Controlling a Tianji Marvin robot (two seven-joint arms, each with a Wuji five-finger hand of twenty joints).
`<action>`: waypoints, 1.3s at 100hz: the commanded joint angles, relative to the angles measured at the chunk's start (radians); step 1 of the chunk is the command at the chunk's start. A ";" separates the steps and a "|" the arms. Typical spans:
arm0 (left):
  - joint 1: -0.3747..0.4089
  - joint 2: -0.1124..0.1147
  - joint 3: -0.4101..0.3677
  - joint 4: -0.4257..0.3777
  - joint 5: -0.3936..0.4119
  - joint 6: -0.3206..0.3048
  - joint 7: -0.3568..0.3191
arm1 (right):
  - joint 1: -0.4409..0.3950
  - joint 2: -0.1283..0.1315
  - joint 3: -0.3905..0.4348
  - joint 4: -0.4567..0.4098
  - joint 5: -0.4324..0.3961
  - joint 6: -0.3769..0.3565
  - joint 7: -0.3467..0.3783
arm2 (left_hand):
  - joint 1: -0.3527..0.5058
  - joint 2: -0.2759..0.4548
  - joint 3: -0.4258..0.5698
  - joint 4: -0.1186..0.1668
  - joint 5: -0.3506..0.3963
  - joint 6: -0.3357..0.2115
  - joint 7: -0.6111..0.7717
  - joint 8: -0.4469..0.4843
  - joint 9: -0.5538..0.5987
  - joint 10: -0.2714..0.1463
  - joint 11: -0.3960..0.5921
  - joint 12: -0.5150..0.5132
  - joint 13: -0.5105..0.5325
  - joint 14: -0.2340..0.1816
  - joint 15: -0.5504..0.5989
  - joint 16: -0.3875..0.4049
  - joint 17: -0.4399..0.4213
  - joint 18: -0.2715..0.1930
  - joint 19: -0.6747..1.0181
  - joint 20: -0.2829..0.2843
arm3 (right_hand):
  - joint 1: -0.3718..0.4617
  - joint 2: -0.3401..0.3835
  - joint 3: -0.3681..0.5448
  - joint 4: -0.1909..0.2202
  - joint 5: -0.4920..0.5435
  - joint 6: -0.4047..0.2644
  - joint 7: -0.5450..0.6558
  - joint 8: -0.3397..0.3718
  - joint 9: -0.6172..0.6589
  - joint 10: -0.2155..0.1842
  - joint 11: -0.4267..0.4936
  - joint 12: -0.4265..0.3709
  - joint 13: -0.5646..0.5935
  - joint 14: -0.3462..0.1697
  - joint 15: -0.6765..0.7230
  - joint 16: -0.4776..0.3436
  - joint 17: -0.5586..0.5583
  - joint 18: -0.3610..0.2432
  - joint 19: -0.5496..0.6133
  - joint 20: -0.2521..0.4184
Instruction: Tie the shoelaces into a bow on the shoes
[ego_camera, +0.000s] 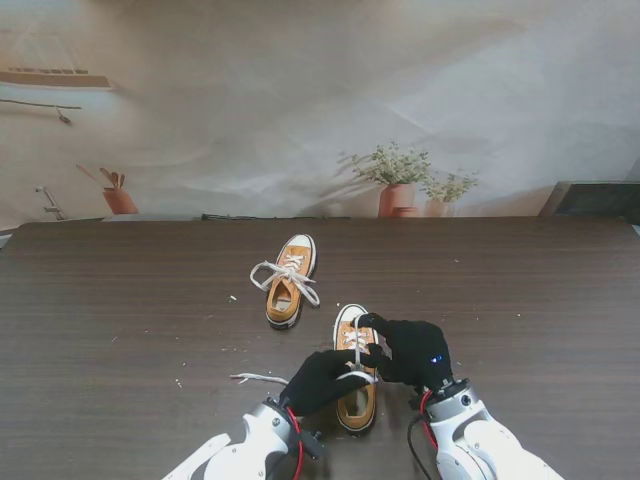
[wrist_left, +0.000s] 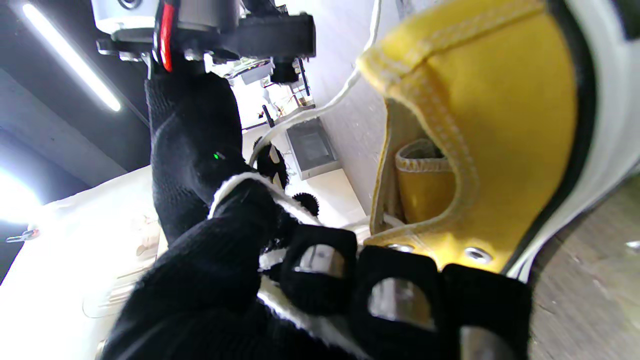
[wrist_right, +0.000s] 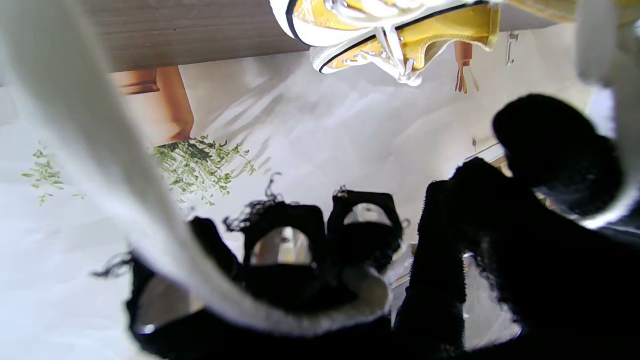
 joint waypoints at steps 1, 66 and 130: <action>0.003 0.002 0.001 -0.009 0.003 -0.003 -0.019 | 0.022 -0.017 -0.009 0.015 0.014 0.000 0.002 | 0.018 -0.006 -0.039 -0.016 -0.019 -0.019 0.001 0.001 0.064 0.078 0.016 0.009 0.008 0.011 0.031 0.030 0.031 -0.218 0.250 -0.006 | -0.047 -0.012 0.000 0.009 0.028 -0.010 -0.013 0.025 0.044 -0.010 0.020 -0.011 0.029 0.007 0.051 0.025 0.028 0.009 0.078 0.020; 0.007 0.001 0.003 -0.011 0.004 -0.003 -0.013 | 0.040 -0.062 -0.040 0.040 0.156 -0.037 0.002 | 0.010 0.008 -0.038 -0.012 -0.003 -0.007 -0.047 -0.030 0.062 0.075 0.016 0.011 0.008 0.011 0.032 0.030 0.030 -0.215 0.250 -0.005 | -0.297 0.145 -0.261 -0.028 0.144 0.092 -0.086 0.002 0.099 0.043 0.008 0.000 0.026 0.053 0.083 0.066 0.031 0.062 0.116 0.049; 0.047 -0.001 -0.045 -0.033 0.002 0.009 0.018 | 0.022 -0.077 -0.013 0.076 0.267 -0.159 0.072 | 0.000 0.020 -0.054 -0.008 -0.007 0.003 -0.041 -0.020 0.061 0.064 0.018 0.011 0.008 0.011 0.033 0.031 0.029 -0.206 0.250 -0.005 | -0.556 0.560 -0.794 -0.025 0.088 0.121 -0.140 -0.022 0.052 0.129 -0.017 0.010 0.021 0.146 0.061 0.046 0.023 0.187 0.073 0.078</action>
